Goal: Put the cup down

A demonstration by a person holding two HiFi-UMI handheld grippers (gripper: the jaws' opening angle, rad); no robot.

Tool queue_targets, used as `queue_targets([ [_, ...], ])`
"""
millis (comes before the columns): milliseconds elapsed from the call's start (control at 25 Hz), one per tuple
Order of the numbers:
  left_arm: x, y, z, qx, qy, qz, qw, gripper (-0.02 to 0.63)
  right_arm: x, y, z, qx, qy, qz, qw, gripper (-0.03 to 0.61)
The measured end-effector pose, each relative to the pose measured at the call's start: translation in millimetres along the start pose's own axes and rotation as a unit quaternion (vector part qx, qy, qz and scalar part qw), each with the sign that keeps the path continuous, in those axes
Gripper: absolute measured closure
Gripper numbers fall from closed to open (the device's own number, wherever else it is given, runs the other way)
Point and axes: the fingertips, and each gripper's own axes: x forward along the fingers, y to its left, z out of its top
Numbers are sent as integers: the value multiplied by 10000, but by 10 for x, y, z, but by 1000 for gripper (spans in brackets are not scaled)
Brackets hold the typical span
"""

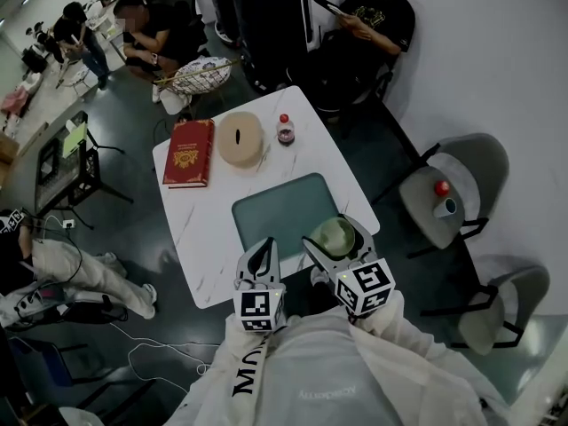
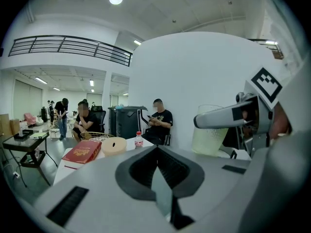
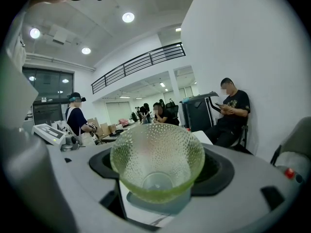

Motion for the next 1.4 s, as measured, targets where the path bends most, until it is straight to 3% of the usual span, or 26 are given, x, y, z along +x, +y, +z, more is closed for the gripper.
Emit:
queue_targets([
  [840, 728, 69, 298, -35, -118, 491, 9987, 603, 576, -625, 322, -174, 104, 486, 9986, 178],
  [1400, 1102, 208, 267, -163, -3, 967, 9952, 603, 1024, -897, 340, -264, 292, 940, 9948, 178],
])
